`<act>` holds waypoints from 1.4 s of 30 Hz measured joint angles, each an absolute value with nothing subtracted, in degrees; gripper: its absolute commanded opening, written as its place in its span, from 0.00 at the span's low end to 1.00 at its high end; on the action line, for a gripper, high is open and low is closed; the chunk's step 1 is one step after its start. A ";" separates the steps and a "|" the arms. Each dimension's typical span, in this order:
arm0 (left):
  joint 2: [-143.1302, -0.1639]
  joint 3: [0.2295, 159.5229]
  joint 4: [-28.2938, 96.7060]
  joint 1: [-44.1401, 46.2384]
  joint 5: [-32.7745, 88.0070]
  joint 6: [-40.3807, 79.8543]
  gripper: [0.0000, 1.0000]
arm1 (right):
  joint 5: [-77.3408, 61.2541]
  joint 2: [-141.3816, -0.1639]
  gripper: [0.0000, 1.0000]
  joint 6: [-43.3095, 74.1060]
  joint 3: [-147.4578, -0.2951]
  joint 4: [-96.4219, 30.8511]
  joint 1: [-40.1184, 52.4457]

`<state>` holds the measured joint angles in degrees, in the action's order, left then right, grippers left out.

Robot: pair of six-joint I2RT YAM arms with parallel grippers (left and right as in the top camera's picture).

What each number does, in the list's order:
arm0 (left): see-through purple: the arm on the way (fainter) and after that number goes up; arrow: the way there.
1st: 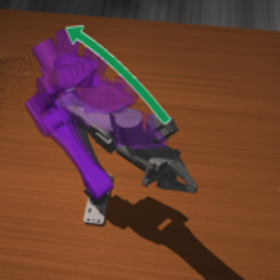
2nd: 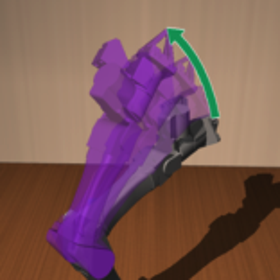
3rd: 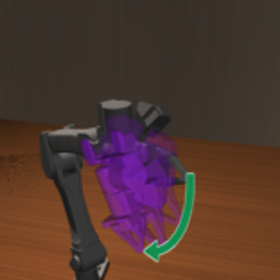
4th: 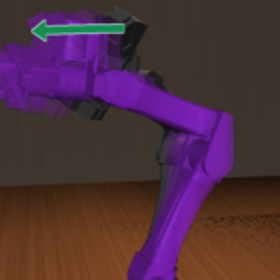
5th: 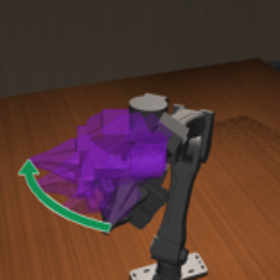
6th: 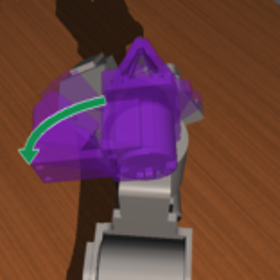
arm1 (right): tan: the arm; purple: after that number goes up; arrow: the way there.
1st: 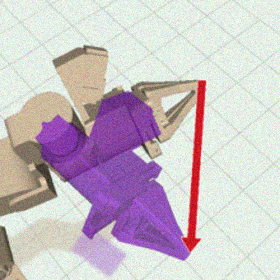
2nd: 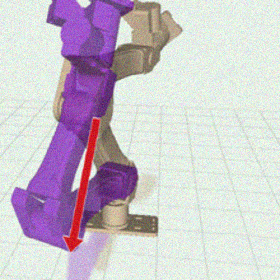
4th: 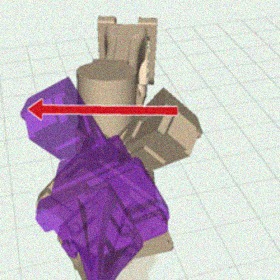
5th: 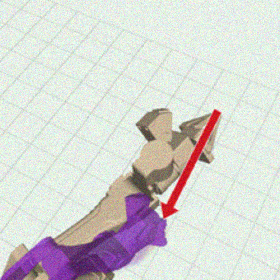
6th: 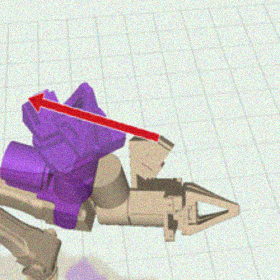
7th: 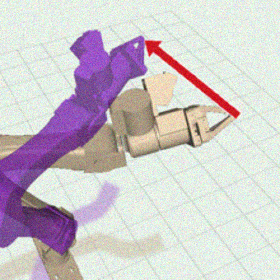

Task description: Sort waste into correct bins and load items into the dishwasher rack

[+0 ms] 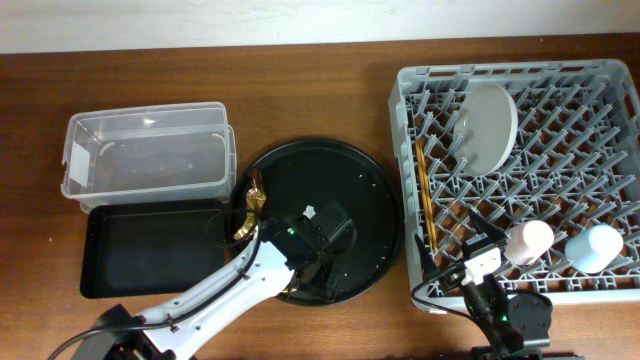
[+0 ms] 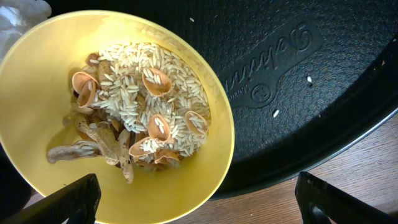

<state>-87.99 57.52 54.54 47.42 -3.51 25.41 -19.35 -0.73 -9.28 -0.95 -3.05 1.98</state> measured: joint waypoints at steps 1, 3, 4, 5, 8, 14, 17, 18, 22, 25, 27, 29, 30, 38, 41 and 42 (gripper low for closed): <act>-87.99 57.52 54.54 47.42 -3.51 25.41 1.00 | -19.35 -0.73 0.98 -9.28 -0.93 -2.96 2.09; -87.99 57.52 54.57 47.42 -3.51 25.41 1.00 | -19.35 -0.73 0.98 -9.30 -0.93 -2.96 2.11; -87.99 57.52 54.57 47.42 -3.49 25.41 1.00 | -19.35 -0.73 0.98 -9.30 -0.93 -2.96 2.11; -87.99 57.52 54.57 47.42 -3.53 25.39 1.00 | -19.35 -0.73 0.98 -9.30 -0.93 -2.96 2.11; -87.99 57.52 54.57 47.42 -4.16 25.36 1.00 | -19.35 -0.73 0.98 -9.28 -0.93 -2.94 2.11; -87.99 57.25 43.59 47.42 -1.76 25.78 0.70 | -19.35 -0.73 0.98 -9.28 -0.89 -2.92 2.15; -87.99 57.25 38.59 47.42 -1.50 28.38 0.52 | -19.35 -0.73 0.98 -9.28 -0.89 -2.92 2.15; -87.99 57.25 38.52 47.48 -1.98 29.58 0.49 | -19.35 -0.73 0.98 -9.28 -0.89 -2.92 2.15; -92.42 57.30 39.79 47.51 -6.20 36.84 0.41 | -19.35 -0.73 0.98 -9.26 -0.89 -2.92 2.15; -95.39 57.30 39.48 47.62 -7.16 39.29 0.40 | -19.35 -0.73 0.98 -9.28 -0.89 -2.92 2.15; -95.39 57.30 39.44 47.64 -7.40 39.94 0.31 | -19.35 -0.73 0.98 -9.28 -0.89 -2.92 2.15; -95.85 57.32 39.51 47.83 -7.79 40.38 0.22 | -19.35 -0.73 0.98 -9.30 -0.89 -2.92 2.15; -96.88 57.32 39.42 48.18 -8.01 40.42 0.14 | -19.35 -0.73 0.98 -9.28 -0.89 -2.92 2.15; -100.90 62.26 45.08 48.49 -9.39 40.25 0.01 | -19.35 -0.73 0.98 -9.30 -0.89 -2.92 2.15; -100.86 69.71 53.84 48.49 -10.15 39.05 0.00 | -19.35 -0.69 0.98 -9.28 -0.89 -2.90 2.15; -100.73 71.42 55.70 48.49 -10.48 38.79 0.00 | -19.35 -0.69 0.98 -9.26 -0.89 -2.92 2.15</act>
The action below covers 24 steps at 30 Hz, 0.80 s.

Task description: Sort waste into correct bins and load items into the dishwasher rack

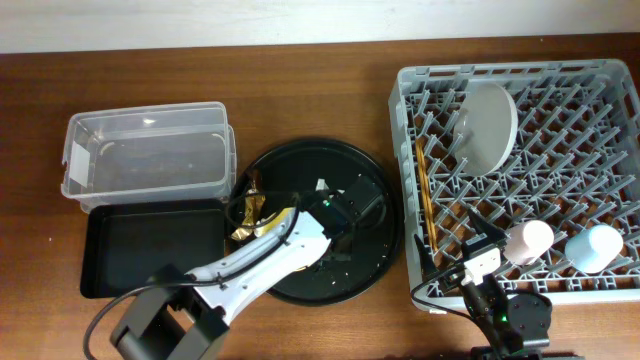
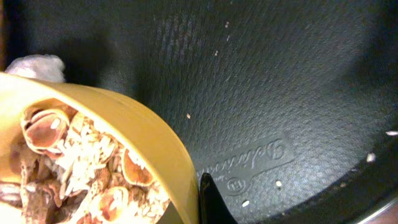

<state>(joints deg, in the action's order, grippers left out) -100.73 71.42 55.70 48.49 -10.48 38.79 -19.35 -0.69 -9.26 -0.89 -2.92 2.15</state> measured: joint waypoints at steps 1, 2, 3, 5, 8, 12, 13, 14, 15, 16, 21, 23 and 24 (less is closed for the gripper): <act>-100.44 72.62 58.11 48.49 -10.66 38.63 0.00 | -19.35 -0.69 0.98 -9.30 -0.89 -2.92 2.15; -98.94 72.93 60.75 48.42 -10.96 38.65 0.00 | -19.35 -0.69 0.98 -9.26 -0.89 -2.92 2.15; -97.49 72.93 62.50 48.18 -10.87 38.72 0.00 | -19.35 -0.69 0.98 -9.26 -0.89 -2.90 2.15; -92.18 72.93 65.91 45.54 -9.63 38.87 0.00 | -19.35 -0.69 0.98 -9.32 -0.89 -2.90 2.15; -80.27 72.93 67.94 34.61 -5.26 37.30 0.00 | -19.38 -0.69 0.98 -9.26 -0.89 -2.92 2.15; -72.60 68.23 65.65 12.64 5.06 28.51 0.00 | -19.35 -0.69 0.98 -9.30 -0.86 -2.92 2.20; -72.42 65.65 63.72 5.98 9.93 24.82 0.00 | -19.35 -0.69 0.98 -9.28 -0.86 -2.90 2.20; -72.64 63.55 62.39 0.43 13.47 21.98 0.00 | -19.38 -0.69 0.98 -9.26 -0.86 -2.92 2.20; -72.64 61.17 60.23 -4.86 18.33 18.57 0.00 | -19.35 -0.69 0.98 -9.26 -0.86 -2.90 2.20; -72.64 59.22 58.30 -9.52 22.57 15.84 0.00 | -19.35 -0.69 0.98 -9.30 -0.86 -2.92 2.20; -72.64 50.61 49.91 -27.57 41.65 2.52 0.00 | -19.35 -0.69 0.98 -9.26 -0.86 -2.90 2.24; -72.58 44.95 43.92 -33.30 50.52 -1.48 0.00 | -19.33 -0.69 0.98 -9.30 -0.84 -2.90 2.24; -72.62 42.94 41.71 -35.11 53.34 -2.09 0.00 | -19.35 -0.69 0.98 -9.30 -0.84 -2.87 2.24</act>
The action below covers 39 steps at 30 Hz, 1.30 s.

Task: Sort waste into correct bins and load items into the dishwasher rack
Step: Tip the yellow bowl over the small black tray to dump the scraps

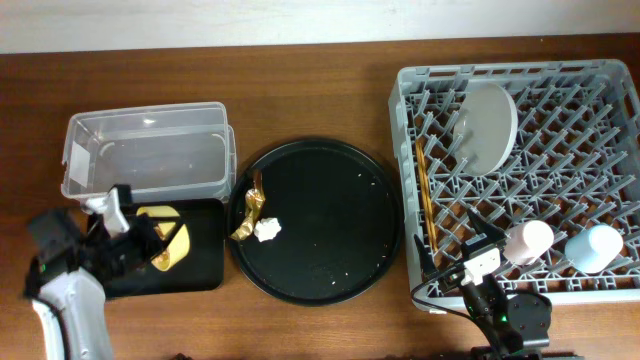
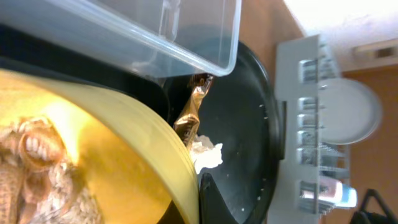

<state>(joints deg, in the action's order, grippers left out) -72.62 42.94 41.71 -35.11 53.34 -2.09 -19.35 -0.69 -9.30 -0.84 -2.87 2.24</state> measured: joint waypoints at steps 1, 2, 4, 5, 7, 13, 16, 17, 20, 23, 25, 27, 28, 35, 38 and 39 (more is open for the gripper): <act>-72.66 38.52 37.65 -38.87 59.16 -3.31 0.00 | -19.35 -0.69 0.98 -9.30 -0.84 -2.90 2.24; -72.64 35.66 33.69 -41.52 64.01 -4.08 0.00 | -19.35 -0.69 0.98 -9.28 -0.84 -2.90 2.26; -72.64 30.48 26.04 -47.62 74.54 -4.82 0.00 | -19.35 -0.69 0.98 -9.26 -0.84 -2.90 2.24; -72.64 29.69 25.67 -48.73 76.88 -4.95 0.00 | -19.35 -0.69 0.98 -9.28 -0.84 -2.90 2.24; -72.64 28.34 24.53 -51.88 82.74 -5.82 0.00 | -19.35 -0.69 0.98 -9.30 -0.84 -2.90 2.26; -72.64 28.05 24.56 -54.70 87.74 -7.64 0.00 | -19.35 -0.69 0.98 -9.28 -0.84 -2.90 2.24; -72.64 28.05 24.56 -54.74 88.07 -10.15 0.00 | -19.35 -0.69 0.98 -9.26 -0.84 -2.90 2.26; -72.64 28.05 24.58 -54.74 86.52 -11.03 0.00 | -19.35 -0.69 0.98 -9.28 -0.84 -2.90 2.24; -72.64 27.92 24.14 -54.74 84.77 -12.73 0.00 | -19.35 -0.69 0.98 -9.28 -0.84 -2.90 2.24; -72.58 27.88 23.62 -54.74 79.90 -12.49 0.00 | -19.35 -0.69 0.98 -9.30 -0.84 -2.90 2.24; -72.62 27.73 24.21 -54.74 77.78 -11.66 0.00 | -19.35 -0.69 0.98 -9.28 -0.84 -2.90 2.24; -72.64 27.64 24.12 -54.78 82.54 -14.74 0.00 | -19.35 -0.69 0.98 -9.28 -0.84 -2.90 2.24; -72.64 27.64 24.14 -54.78 83.72 -15.75 0.00 | -19.35 -0.69 0.98 -9.30 -0.84 -2.90 2.24; -72.62 27.62 24.58 -54.78 85.41 -18.39 0.00 | -19.35 -0.69 0.98 -9.28 -0.84 -2.90 2.24; -72.62 26.89 24.93 -54.76 85.25 -19.84 0.00 | -19.35 -0.69 0.98 -9.28 -0.84 -2.90 2.24; -72.62 26.76 25.52 -54.72 80.27 -17.91 0.00 | -19.35 -0.69 0.98 -9.28 -0.84 -2.90 2.24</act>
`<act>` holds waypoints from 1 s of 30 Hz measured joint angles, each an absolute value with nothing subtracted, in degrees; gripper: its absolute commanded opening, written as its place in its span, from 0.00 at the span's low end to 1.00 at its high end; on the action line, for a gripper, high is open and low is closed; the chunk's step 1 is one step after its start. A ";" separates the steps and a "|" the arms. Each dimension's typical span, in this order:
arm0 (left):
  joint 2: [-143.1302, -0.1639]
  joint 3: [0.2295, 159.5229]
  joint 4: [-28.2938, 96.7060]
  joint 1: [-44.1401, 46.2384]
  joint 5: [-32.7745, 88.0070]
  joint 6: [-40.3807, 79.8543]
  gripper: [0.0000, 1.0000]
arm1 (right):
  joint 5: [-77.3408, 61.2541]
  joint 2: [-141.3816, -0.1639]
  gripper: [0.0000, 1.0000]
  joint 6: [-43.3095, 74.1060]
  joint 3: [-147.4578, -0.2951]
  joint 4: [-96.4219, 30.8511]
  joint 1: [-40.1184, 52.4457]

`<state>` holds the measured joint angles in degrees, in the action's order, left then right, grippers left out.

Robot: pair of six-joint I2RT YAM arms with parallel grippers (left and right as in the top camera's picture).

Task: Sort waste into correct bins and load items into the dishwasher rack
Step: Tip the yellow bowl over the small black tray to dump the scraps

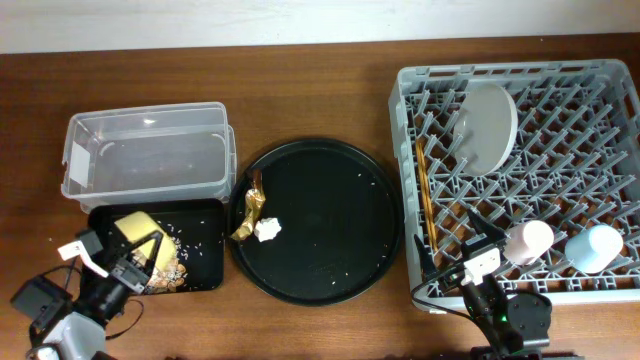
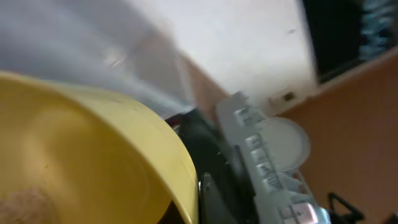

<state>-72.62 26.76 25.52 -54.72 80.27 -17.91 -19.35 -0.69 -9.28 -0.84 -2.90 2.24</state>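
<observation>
My left gripper [image 1: 132,262] is shut on the rim of a yellow bowl [image 1: 134,232], which is tipped on its side over the black rectangular bin [image 1: 200,275]. Rice and nut shells [image 1: 172,266] lie spilled on the bin's floor. In the left wrist view the bowl [image 2: 93,149] looks almost empty, and one dark fingertip [image 2: 208,200] presses its outer wall. A gold wrapper [image 1: 249,210] and a crumpled white tissue [image 1: 267,230] lie on the round black tray [image 1: 340,260]. My right gripper [image 1: 455,248] stands open at the front edge of the grey dishwasher rack [image 1: 410,130].
A clear plastic bin [image 1: 145,150] sits just behind the black bin. The rack holds a grey plate [image 1: 487,125], chopsticks [image 1: 423,190], a pinkish cup [image 1: 529,240] and a pale blue cup [image 1: 592,247]. Stray rice grains dot the round tray.
The bowl was held over the black bin with its food inside. Now it is tipped further, rice and shells lie in the bin, and my left arm sits nearer the table's front.
My left gripper first hung open over the full yellow bowl on the round tray. It then gripped the bowl's rim there. Later the bowl was over the black bin at the left, and now its contents lie in that bin. The right arm stayed still.
</observation>
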 measured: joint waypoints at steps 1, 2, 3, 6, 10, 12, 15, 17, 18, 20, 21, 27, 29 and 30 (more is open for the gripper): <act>-72.64 26.15 25.06 -54.72 80.88 -18.04 0.00 | -19.35 -0.69 0.98 -9.30 -0.84 -2.90 2.24; -72.64 25.71 24.58 -54.72 82.50 -18.92 0.00 | -19.35 -0.69 0.98 -9.30 -0.84 -2.90 2.24; -72.62 25.36 24.29 -54.70 83.18 -19.79 0.00 | -19.35 -0.69 0.98 -9.28 -0.84 -2.90 2.26; -72.64 25.10 24.03 -54.72 83.90 -20.67 0.00 | -19.35 -0.69 0.98 -9.26 -0.84 -2.90 2.24; -72.64 24.88 22.65 -54.41 82.50 -20.32 0.00 | -19.35 -0.69 0.98 -9.30 -0.84 -2.90 2.26; -72.64 24.88 22.39 -54.39 81.97 -19.35 0.00 | -19.35 -0.69 0.98 -9.30 -0.84 -2.90 2.24; -72.64 24.69 20.27 -54.02 83.55 -18.55 0.00 | -19.35 -0.69 0.98 -9.28 -0.84 -2.90 2.24; -72.64 24.53 19.86 -53.74 84.44 -18.85 0.00 | -19.35 -0.69 0.98 -9.28 -0.84 -2.90 2.26; -72.64 24.51 19.46 -53.41 83.64 -18.44 0.00 | -19.35 -0.69 0.98 -9.30 -0.84 -2.90 2.24; -72.64 24.51 19.38 -53.04 84.03 -18.31 0.00 | -19.35 -0.69 0.98 -9.30 -0.84 -2.90 2.24; -72.64 24.49 18.94 -52.49 83.74 -18.20 0.00 | -19.35 -0.69 0.98 -9.28 -0.84 -2.90 2.24; -72.75 24.14 17.76 -51.70 84.95 -18.44 0.00 | -19.35 -0.69 0.98 -9.28 -0.84 -2.90 2.24; -72.75 24.10 16.62 -51.70 84.82 -17.72 0.00 | -19.35 -0.69 0.98 -9.26 -0.84 -2.90 2.24; -72.75 24.10 16.43 -51.70 82.98 -16.27 0.00 | -19.35 -0.69 0.98 -9.26 -0.84 -2.90 2.24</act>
<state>-72.75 24.10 16.43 -51.70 82.98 -16.27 -19.35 -0.69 -9.26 -0.84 -2.90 2.24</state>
